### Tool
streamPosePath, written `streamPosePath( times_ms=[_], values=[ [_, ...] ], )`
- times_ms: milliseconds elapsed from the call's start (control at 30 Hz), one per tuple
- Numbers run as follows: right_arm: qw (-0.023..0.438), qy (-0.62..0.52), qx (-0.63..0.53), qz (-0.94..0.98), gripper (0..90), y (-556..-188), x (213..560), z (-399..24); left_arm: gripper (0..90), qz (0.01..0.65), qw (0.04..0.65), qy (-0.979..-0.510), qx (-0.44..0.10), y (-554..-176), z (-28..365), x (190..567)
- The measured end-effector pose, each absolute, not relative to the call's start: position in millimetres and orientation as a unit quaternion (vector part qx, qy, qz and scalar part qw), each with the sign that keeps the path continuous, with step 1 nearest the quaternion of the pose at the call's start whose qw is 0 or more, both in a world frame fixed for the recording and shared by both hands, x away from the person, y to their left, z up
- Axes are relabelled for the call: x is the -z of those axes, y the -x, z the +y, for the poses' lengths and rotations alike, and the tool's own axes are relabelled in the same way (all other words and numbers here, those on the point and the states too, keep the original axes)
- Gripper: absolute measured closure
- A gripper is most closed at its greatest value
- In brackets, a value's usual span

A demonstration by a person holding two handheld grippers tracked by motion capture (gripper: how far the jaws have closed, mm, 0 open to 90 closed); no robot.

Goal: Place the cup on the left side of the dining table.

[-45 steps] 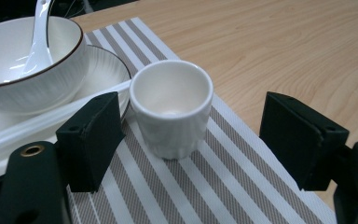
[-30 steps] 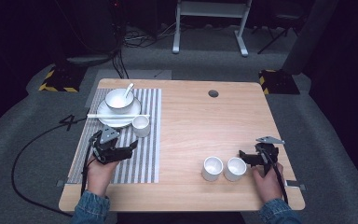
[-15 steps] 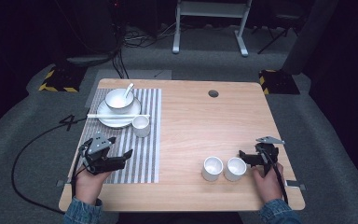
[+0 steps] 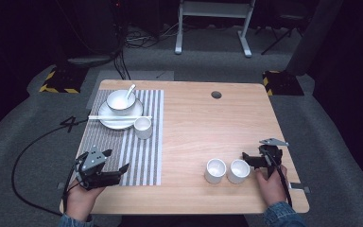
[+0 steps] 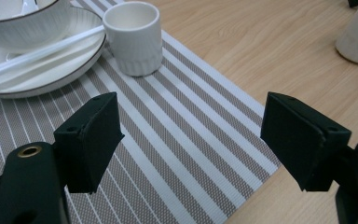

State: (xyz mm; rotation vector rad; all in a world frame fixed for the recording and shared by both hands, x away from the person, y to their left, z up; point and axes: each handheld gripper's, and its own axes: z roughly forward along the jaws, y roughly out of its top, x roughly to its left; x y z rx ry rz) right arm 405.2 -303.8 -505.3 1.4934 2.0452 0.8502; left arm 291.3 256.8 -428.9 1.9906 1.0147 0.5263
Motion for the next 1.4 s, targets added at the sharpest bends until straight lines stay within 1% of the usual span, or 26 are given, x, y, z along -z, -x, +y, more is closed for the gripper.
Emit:
streamPosePath(
  times_ms=[167, 400, 767, 1000, 1400],
  values=[
    [0.233, -0.544, -0.309, 0.745, 0.4, -405, 505, -304, 20.6, 0.408, 0.41, -0.79, -0.203, -286, 265, 439],
    [0.233, -0.544, -0.309, 0.745, 0.4, -405, 505, -304, 20.5, 0.419, 0.405, -0.792, -0.183, -291, 277, 455],
    [0.233, -0.544, -0.309, 0.744, 0.4, -405, 505, -304, 19.8, 0.445, 0.367, -0.794, -0.192, -292, 286, 473],
    [0.233, -0.544, -0.309, 0.745, 0.4, -405, 505, -304, 18.7, 0.449, 0.348, -0.805, -0.173, -292, 288, 486],
    [0.233, -0.544, -0.309, 0.744, 0.4, -405, 505, -304, 17.0, 0.456, 0.319, -0.815, -0.162, -289, 291, 501]
  ],
)
